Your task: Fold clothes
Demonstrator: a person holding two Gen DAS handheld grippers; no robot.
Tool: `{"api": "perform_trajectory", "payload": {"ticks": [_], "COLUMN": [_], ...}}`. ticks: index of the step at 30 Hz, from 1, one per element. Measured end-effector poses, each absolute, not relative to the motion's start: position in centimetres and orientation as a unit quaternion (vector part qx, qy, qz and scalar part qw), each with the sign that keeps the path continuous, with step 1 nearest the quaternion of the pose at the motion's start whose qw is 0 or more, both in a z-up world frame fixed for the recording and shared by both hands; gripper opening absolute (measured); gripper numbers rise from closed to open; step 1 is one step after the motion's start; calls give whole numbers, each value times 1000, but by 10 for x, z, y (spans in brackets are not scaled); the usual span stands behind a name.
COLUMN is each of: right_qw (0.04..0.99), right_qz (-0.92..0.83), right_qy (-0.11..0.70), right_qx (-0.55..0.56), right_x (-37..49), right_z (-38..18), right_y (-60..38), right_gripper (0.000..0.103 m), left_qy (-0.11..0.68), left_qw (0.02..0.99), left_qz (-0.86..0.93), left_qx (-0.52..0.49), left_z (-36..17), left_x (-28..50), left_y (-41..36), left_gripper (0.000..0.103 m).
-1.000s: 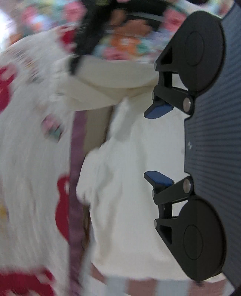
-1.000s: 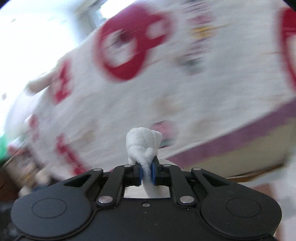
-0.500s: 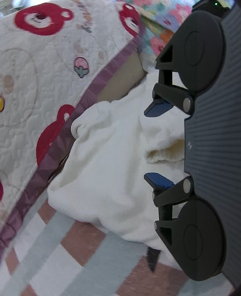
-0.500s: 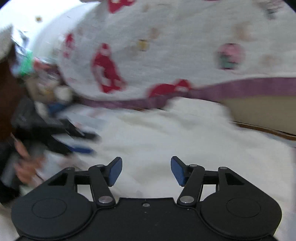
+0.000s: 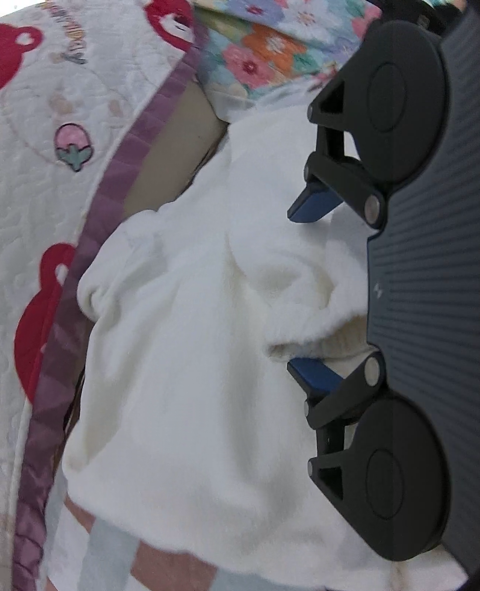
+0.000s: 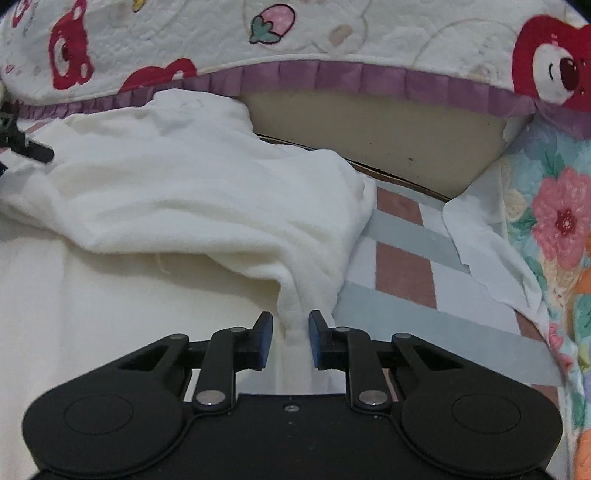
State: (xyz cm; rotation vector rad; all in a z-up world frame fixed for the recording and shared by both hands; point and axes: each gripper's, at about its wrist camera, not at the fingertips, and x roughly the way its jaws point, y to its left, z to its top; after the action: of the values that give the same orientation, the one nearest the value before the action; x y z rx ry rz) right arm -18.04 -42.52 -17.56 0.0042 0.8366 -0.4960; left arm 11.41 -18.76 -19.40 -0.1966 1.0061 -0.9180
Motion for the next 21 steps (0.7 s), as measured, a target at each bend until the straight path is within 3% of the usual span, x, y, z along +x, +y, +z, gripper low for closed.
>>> {"api": "perform_trajectory", "payload": {"ticks": [1, 2, 3, 5, 6, 7, 10, 14, 21], "right_qw": [883, 882, 882, 881, 880, 878, 874, 868, 857], "right_qz": [-240, -241, -243, -251, -261, -272, -292, -297, -304], "right_qy": [403, 404, 404, 401, 396, 393, 389, 397, 411], "right_qx": [0, -3, -8, -19, -19, -16, -17, -36, -69], "right_x": [-176, -172, -167, -164, -165, -167, -173, -179, -190], "right_z": [-177, -179, -181, -183, -182, -181, -180, -185, -193], "right_y": [-427, -428, -429, -431, -432, -434, -436, -432, -427], "right_gripper": [24, 32, 36, 33, 17, 9, 10, 21, 18], "left_qy": [457, 449, 440, 393, 365, 344, 317, 335, 371], "left_qw": [775, 776, 777, 800, 812, 822, 843, 851, 841], "left_qz": [-429, -438, -448, -453, -455, -453, -435, -403, -395], "left_qx": [-83, -68, -50, -29, -21, -22, -22, 19, 7], "left_z": [-194, -192, -188, -167, -154, -144, -128, -143, -152], "left_x": [111, 107, 103, 95, 91, 90, 91, 90, 100], "left_y": [-190, -193, -196, -194, -191, -187, -175, -174, -172], "left_gripper": [65, 28, 21, 17, 16, 16, 16, 16, 16]}}
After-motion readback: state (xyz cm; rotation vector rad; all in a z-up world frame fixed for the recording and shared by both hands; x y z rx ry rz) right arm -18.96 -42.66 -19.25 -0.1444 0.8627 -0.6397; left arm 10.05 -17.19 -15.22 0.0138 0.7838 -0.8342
